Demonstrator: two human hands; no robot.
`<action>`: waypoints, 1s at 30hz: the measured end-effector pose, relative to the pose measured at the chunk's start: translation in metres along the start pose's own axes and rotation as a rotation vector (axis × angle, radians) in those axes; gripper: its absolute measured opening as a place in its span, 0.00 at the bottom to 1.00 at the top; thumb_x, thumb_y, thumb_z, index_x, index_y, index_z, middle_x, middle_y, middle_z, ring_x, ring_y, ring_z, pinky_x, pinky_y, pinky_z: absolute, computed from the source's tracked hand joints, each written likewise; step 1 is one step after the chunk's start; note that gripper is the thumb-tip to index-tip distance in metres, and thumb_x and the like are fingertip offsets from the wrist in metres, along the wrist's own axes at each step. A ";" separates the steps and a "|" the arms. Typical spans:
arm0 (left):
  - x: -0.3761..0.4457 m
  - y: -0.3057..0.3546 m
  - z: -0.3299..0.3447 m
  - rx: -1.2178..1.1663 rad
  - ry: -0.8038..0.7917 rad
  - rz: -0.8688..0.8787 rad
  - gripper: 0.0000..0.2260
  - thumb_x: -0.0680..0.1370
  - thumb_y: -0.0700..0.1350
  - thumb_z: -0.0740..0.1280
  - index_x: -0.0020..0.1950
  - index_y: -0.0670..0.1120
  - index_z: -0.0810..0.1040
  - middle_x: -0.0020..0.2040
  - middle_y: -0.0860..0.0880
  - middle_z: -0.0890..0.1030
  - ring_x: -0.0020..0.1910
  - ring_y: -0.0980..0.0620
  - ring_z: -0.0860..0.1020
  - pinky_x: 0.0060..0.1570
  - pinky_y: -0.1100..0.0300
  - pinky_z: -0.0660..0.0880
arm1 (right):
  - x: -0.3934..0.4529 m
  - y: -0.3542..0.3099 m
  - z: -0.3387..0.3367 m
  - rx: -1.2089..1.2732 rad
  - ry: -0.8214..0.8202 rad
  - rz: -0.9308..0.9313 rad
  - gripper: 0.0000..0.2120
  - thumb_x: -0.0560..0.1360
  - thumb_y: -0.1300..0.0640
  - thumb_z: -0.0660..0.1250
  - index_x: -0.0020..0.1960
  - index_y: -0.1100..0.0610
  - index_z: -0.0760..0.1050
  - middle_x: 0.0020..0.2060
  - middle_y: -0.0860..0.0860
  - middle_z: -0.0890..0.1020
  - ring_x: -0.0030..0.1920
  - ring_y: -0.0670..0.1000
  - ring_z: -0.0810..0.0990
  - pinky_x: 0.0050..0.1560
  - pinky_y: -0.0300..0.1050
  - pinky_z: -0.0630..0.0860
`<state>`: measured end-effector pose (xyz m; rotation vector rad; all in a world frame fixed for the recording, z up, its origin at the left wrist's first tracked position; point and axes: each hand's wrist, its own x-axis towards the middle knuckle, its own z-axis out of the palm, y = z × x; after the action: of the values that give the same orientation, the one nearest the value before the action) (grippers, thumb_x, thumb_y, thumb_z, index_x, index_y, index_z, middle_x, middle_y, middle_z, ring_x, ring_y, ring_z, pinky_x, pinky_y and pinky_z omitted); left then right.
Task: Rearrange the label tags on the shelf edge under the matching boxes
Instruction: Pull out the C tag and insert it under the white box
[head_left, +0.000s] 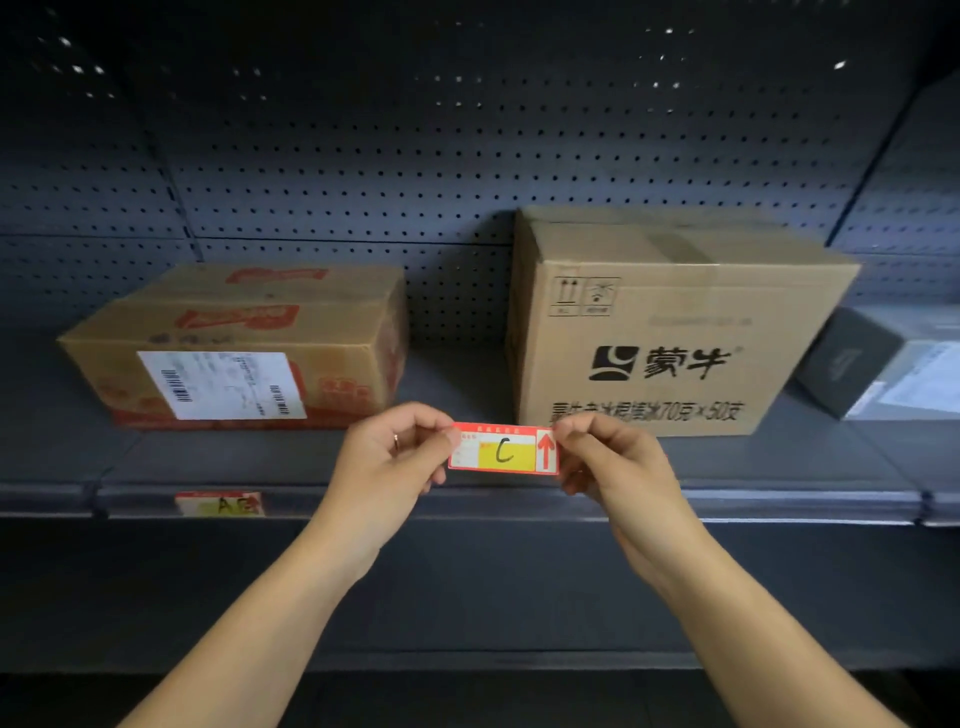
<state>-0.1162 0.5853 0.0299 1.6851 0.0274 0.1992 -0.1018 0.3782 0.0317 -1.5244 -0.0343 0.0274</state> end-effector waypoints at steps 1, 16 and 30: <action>-0.002 0.002 0.011 0.012 -0.009 0.010 0.10 0.78 0.38 0.70 0.41 0.51 0.84 0.31 0.48 0.79 0.32 0.53 0.75 0.36 0.60 0.73 | 0.000 -0.003 -0.013 -0.004 -0.007 0.013 0.13 0.81 0.60 0.66 0.39 0.54 0.82 0.31 0.50 0.82 0.33 0.46 0.77 0.39 0.43 0.74; -0.019 0.016 0.099 0.052 -0.125 0.141 0.07 0.76 0.35 0.71 0.42 0.45 0.82 0.32 0.47 0.83 0.30 0.55 0.77 0.33 0.65 0.73 | -0.035 -0.009 -0.101 -0.029 0.078 0.009 0.13 0.80 0.60 0.67 0.38 0.52 0.81 0.36 0.49 0.83 0.36 0.45 0.78 0.39 0.40 0.74; -0.047 0.043 0.262 0.056 -0.130 0.066 0.07 0.76 0.34 0.70 0.42 0.44 0.83 0.33 0.48 0.83 0.31 0.58 0.77 0.33 0.68 0.73 | -0.045 -0.010 -0.274 0.024 0.070 0.019 0.14 0.80 0.61 0.66 0.38 0.51 0.83 0.33 0.51 0.81 0.34 0.47 0.77 0.38 0.42 0.73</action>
<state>-0.1283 0.3156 0.0383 1.7527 -0.1216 0.1390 -0.1358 0.1029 0.0287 -1.5007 0.0363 -0.0096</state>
